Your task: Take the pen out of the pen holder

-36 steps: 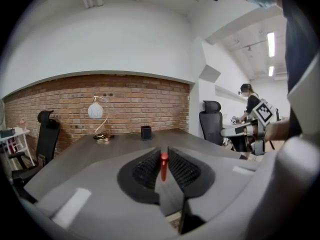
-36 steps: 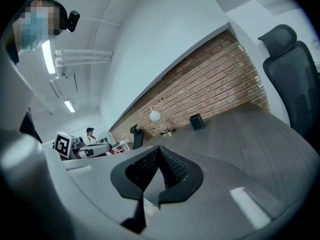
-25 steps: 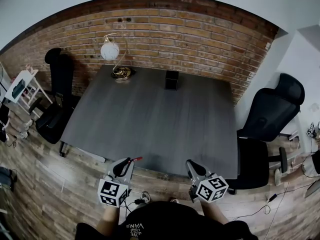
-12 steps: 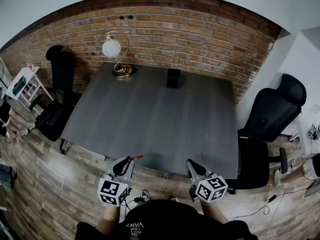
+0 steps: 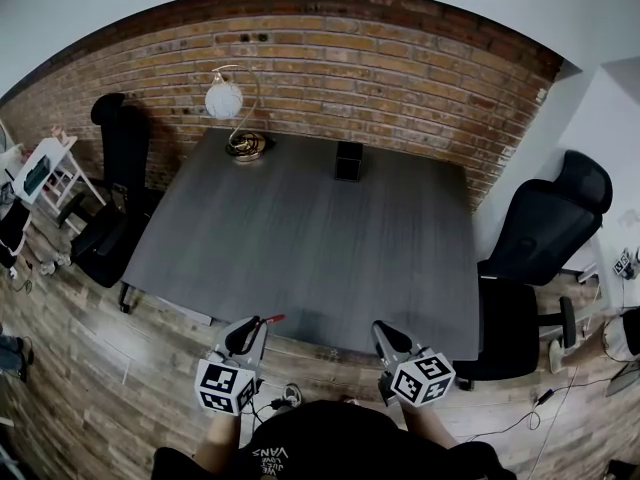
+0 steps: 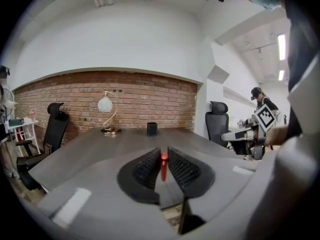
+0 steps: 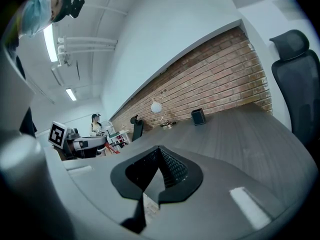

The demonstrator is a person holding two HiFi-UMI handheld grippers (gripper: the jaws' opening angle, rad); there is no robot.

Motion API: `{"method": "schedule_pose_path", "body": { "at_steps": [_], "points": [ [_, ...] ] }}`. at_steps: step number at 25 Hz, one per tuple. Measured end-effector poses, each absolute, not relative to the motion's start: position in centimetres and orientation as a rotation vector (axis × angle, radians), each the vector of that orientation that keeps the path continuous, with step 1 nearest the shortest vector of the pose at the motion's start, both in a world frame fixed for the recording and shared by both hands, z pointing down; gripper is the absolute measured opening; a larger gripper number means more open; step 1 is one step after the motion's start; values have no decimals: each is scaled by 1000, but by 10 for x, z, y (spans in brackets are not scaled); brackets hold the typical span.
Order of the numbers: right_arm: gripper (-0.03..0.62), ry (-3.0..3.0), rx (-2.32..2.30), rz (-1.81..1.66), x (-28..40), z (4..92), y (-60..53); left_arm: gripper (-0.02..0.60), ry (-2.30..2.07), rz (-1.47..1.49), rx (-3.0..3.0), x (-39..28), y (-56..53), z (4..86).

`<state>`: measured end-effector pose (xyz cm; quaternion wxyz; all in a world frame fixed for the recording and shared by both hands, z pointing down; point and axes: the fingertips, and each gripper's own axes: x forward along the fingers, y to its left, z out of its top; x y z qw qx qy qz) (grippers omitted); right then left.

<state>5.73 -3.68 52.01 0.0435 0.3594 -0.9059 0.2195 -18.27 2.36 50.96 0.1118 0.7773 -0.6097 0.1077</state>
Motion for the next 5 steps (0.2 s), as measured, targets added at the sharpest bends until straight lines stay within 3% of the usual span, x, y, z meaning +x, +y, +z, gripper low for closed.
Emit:
{"method": "schedule_pose_path", "body": {
  "at_steps": [5],
  "points": [
    [2, -2769, 1099, 670, 50, 519, -36, 101, -1778, 310, 2283, -188, 24, 511]
  ]
}}
